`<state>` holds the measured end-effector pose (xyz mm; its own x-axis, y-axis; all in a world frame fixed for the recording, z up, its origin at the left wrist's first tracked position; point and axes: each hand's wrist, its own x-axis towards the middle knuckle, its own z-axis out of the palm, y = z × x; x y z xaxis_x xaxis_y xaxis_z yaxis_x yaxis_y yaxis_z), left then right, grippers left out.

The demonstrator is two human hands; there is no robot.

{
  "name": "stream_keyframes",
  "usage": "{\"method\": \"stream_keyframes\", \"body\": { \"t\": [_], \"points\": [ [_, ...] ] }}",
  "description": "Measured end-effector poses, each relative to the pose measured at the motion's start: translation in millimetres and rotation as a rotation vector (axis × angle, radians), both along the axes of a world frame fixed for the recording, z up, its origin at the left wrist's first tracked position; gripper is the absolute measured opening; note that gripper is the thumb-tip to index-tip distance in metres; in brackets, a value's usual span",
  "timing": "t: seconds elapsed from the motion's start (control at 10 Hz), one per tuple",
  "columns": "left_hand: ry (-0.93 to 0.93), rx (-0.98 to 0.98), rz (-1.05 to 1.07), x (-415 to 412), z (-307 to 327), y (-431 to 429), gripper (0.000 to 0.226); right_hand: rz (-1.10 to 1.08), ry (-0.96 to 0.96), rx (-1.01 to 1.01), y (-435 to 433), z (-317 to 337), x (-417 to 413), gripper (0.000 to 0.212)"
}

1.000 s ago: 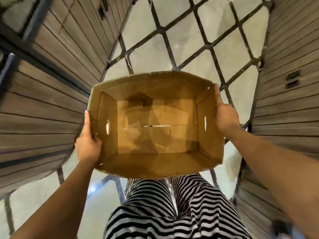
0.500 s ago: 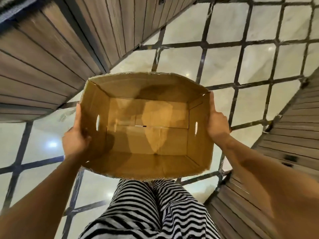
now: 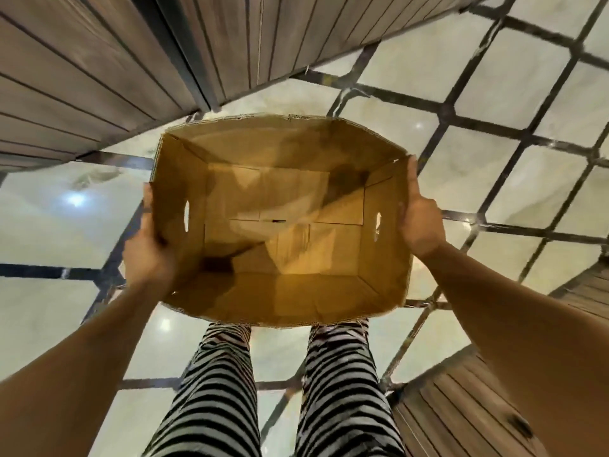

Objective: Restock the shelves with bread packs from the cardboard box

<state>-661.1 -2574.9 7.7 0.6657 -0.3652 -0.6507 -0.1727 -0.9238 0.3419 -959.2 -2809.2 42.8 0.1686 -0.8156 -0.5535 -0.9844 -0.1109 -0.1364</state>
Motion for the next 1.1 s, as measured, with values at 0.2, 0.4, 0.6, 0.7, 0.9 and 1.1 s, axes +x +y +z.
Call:
{"method": "stream_keyframes", "body": {
  "t": [0.2,0.4,0.6,0.7,0.9,1.1],
  "points": [
    [-0.070,-0.134,0.084,-25,-55,-56,0.062,0.099,0.046,0.064,-97,-86,12,0.071],
    [-0.087,0.015,0.201,-48,-135,-110,0.079,0.051,-0.064,0.091,-184,-165,20,0.045],
    [-0.161,-0.016,0.190,-70,-201,-150,0.086,0.257,0.044,0.003,-247,-242,33,0.074],
    [-0.239,-0.022,0.202,-78,-224,-152,0.084,0.357,0.048,-0.081,-253,-261,28,0.080],
    [-0.314,-0.101,0.201,-88,-244,-140,0.075,0.328,0.077,-0.250,-235,-284,27,0.082],
    [-0.158,0.081,0.354,-102,-221,-115,0.071,0.648,0.137,-0.140,-176,-244,53,0.081]
  ]
}}
